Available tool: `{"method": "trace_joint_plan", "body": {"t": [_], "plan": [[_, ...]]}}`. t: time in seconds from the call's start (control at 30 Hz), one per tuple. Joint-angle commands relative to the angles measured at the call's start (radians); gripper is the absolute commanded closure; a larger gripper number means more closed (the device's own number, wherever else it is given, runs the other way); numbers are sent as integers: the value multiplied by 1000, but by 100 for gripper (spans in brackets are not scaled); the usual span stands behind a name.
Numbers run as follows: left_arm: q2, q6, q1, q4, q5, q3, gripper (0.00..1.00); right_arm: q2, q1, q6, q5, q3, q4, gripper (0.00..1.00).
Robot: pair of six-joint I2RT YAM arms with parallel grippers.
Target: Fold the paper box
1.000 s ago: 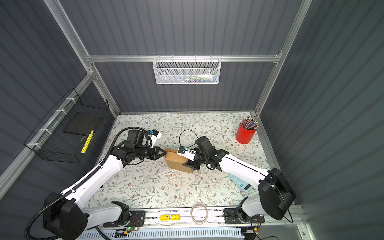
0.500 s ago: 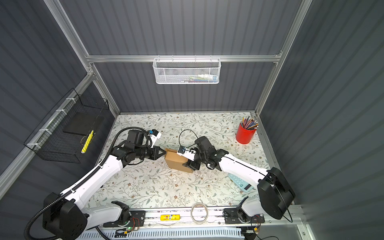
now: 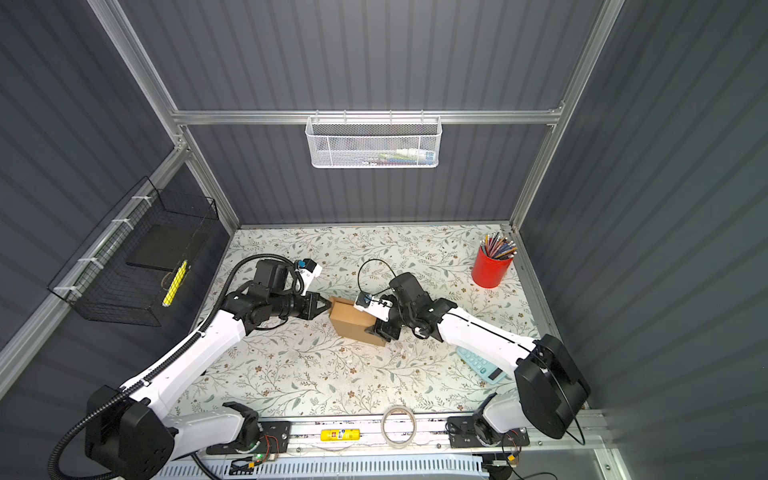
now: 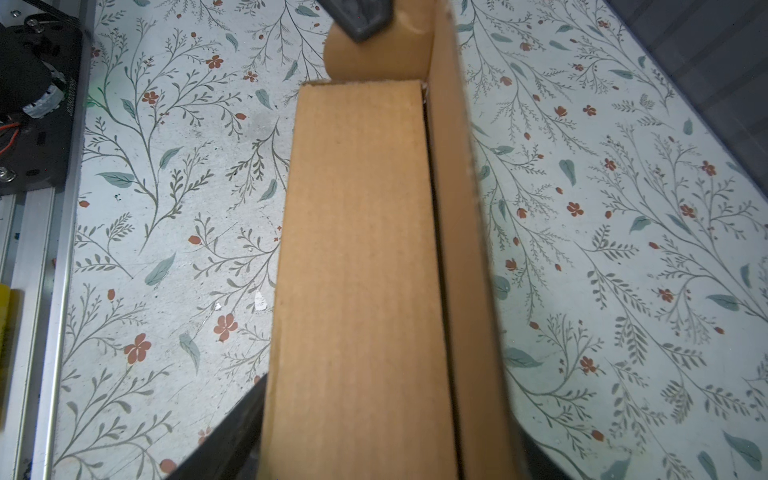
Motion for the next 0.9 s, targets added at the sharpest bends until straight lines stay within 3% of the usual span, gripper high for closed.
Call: {"method": "trace_joint_plan", "body": {"t": [0.0, 0.87], "plan": [[-22, -12, -9, 2, 21, 27, 100, 2, 1, 1, 8, 6, -4, 29], [-2, -51, -9, 19, 45, 53, 100, -17, 0, -9, 25, -9, 35, 22]]}}
